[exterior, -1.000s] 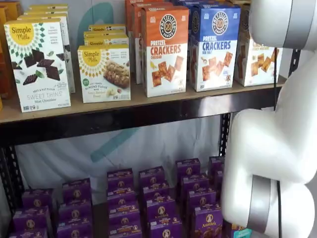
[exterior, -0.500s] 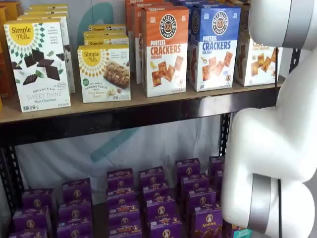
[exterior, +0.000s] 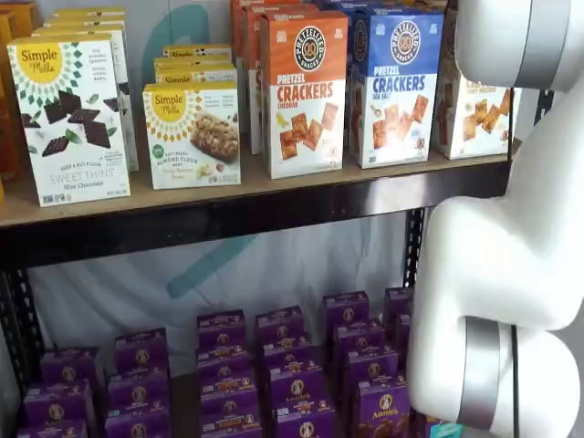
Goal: Retrieve the yellow and white box located on the top shelf, the sixth one from the left
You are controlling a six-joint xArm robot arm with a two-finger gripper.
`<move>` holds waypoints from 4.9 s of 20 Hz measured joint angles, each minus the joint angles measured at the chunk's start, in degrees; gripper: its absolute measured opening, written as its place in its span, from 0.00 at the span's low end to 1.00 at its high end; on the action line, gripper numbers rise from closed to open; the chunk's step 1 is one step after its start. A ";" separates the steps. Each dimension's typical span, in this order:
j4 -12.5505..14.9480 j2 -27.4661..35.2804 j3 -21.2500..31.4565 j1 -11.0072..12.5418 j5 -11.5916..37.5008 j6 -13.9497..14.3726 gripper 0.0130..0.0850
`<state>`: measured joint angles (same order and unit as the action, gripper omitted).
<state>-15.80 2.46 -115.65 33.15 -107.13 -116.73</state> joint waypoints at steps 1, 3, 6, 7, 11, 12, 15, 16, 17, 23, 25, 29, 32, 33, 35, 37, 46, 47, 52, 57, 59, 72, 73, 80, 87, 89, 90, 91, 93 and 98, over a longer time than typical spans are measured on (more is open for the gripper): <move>0.65 0.08 -0.03 -0.29 -0.06 0.00 1.00; 1.68 0.02 0.28 -0.75 0.11 -0.06 1.00; 2.69 -0.39 1.24 -1.26 0.67 -0.10 1.00; 2.84 -0.50 1.52 -1.37 0.81 -0.09 1.00; 3.77 -0.62 1.93 -1.81 1.00 -0.08 1.00; 4.19 -0.55 1.83 -1.97 0.92 -0.08 1.00; 5.42 -0.24 1.38 -2.40 0.55 -0.13 1.00; 5.65 -0.22 1.38 -2.47 0.58 -0.15 1.00; 5.81 -0.24 1.46 -2.51 0.72 -0.18 1.00; 5.67 0.06 0.96 -2.36 0.62 -0.25 1.00; 5.52 0.30 0.51 -2.23 0.34 -0.27 1.00; 5.52 0.66 -0.26 -2.11 -0.15 -0.35 0.94; 5.80 0.64 -0.36 -2.08 -0.09 -0.48 0.83; 5.81 0.65 -0.40 -2.08 -0.13 -0.49 0.83; 5.81 0.66 -0.43 -2.06 -0.18 -0.50 0.83; 5.74 0.67 -0.48 -2.04 -0.23 -0.50 0.83; 5.46 0.72 -0.76 -1.92 -0.54 -0.46 0.72; 5.39 0.83 -0.96 -1.87 -0.72 -0.45 0.72; 4.87 1.05 -1.73 -1.52 -1.43 -0.45 0.72; 5.39 -2.01 1.91 -1.28 1.55 -1.24 0.72; 5.82 -3.09 3.19 -1.13 2.30 -1.66 0.72; 5.25 -10.51 10.04 3.12 -0.51 -5.36 0.72; 5.14 -11.36 10.85 3.39 -0.81 -5.55 0.72; 5.35 -16.87 16.36 3.88 -2.68 -5.96 0.72; 6.42 -22.90 22.80 3.20 -3.25 -5.75 0.72; 6.81 -24.34 24.39 2.72 -3.41 -5.45 0.72; 6.99 -24.98 25.12 2.46 -3.55 -5.25 0.72; 7.08 -25.48 25.68 2.27 -3.58 -5.11 0.72; 7.33 -26.44 26.81 1.83 -3.62 -4.78 0.72; 7.65 -28.44 29.14 0.88 -3.74 -3.96 0.72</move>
<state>-8.15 -25.98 -86.51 34.03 -110.87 -120.69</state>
